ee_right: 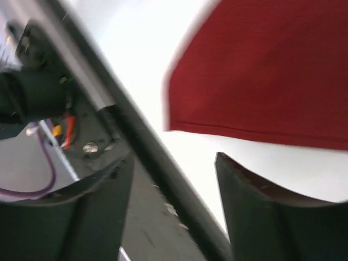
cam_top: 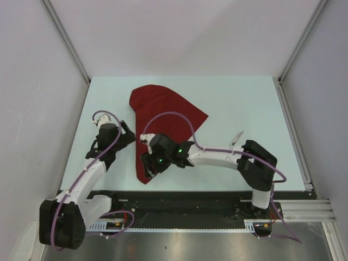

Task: Fold the napkin, place the utensils inside, and roll it up
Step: Flatten the napkin out

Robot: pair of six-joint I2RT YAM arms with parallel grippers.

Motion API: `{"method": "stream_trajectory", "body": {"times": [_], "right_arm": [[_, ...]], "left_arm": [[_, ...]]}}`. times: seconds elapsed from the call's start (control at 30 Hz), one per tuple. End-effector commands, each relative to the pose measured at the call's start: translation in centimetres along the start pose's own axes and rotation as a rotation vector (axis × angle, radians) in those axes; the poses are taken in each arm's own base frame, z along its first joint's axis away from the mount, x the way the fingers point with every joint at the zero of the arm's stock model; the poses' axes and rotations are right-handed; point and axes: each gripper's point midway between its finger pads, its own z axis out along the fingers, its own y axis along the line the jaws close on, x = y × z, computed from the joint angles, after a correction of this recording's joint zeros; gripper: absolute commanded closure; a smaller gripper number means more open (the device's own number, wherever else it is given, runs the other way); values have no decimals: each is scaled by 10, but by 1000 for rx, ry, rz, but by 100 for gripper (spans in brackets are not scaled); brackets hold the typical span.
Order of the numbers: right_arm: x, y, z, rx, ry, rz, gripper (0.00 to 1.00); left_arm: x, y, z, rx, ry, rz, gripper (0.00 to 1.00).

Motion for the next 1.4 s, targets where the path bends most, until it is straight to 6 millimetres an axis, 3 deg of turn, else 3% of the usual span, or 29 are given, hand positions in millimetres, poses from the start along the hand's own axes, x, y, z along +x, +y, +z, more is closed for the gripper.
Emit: {"method": "stream_trajectory", "body": {"times": [0.0,0.03,0.13,0.17,0.23,0.27,0.33,0.37,0.5,0.73,1.03,1.13,1.23,1.3,1.33,1.37], "right_arm": [[-57,-89,-67,177,-170,101,30],[-65,-133,-82,251,-185,131,30],[-70,-203,-103,410,-184,152,29],[-75,-237,-117,465,-203,193,29],[-81,-272,-118,505,-204,218,29],[-83,-300,-129,540,-214,243,29],[-79,-332,-121,565,-189,273,30],[-87,-349,-127,583,-206,278,31],[-95,-386,-123,604,-221,294,33],[-91,-424,-114,640,-208,326,35],[-81,-431,-100,631,-153,312,43],[-77,-432,-99,638,-139,315,56],[-72,-433,-101,655,-130,327,83],[-69,-433,-102,654,-128,339,90],[-69,-432,-103,654,-130,342,100],[-69,-431,-106,660,-131,345,100]], "left_arm": [[20,8,-8,11,34,-35,0],[28,13,-8,-2,51,-31,0],[42,24,-11,-35,90,-20,0],[45,25,-12,-34,95,-20,0],[53,28,-16,-32,118,-21,1],[54,27,-18,-25,114,-29,1],[60,30,-21,-32,131,-28,1],[61,30,-23,-32,131,-30,1],[65,37,-28,-59,141,-21,2],[65,37,-31,-69,145,-18,3],[69,34,-26,-63,158,4,3],[59,23,-19,-34,133,2,3],[45,10,-7,-17,110,3,3],[48,4,6,-7,136,6,4],[38,-8,11,22,117,4,5],[38,-12,15,28,128,8,7]]}}
